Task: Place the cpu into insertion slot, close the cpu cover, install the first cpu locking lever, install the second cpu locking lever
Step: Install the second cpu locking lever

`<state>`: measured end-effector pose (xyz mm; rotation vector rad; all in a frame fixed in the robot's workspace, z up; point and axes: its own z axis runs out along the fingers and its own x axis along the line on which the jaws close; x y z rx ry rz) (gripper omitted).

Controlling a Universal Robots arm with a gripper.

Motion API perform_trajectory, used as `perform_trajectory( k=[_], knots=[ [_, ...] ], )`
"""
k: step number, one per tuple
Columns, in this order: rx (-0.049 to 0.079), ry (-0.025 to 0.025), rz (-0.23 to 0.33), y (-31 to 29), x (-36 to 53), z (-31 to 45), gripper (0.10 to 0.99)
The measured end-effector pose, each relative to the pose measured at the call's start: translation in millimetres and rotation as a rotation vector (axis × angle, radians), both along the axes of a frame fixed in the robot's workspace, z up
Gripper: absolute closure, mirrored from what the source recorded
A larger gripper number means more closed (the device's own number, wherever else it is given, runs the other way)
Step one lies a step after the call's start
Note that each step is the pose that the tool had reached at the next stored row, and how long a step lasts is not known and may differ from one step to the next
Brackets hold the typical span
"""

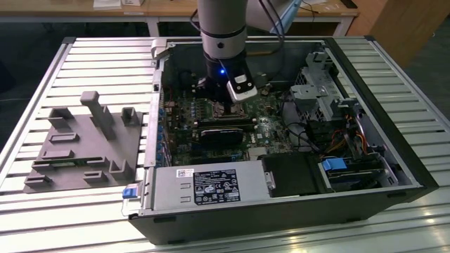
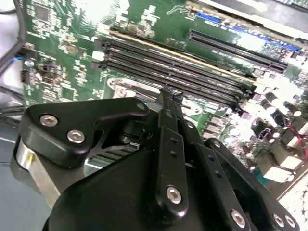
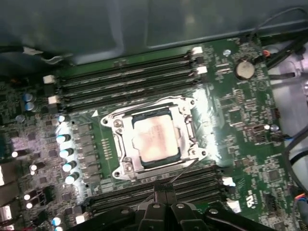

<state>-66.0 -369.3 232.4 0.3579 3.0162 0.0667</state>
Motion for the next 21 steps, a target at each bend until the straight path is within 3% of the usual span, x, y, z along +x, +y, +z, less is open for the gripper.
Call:
perform_trajectory(
  k=[8, 16, 21],
  knots=[
    [0.003, 0.0012, 0.032, -3.1, -6.6, -9.7, 0.984],
    [0.038, 0.0006, 0.065, -4.9, -10.5, -14.8, 0.984],
    [0.05, 0.0004, 0.077, -8.6, -11.3, -15.8, 0.984]
  ],
)
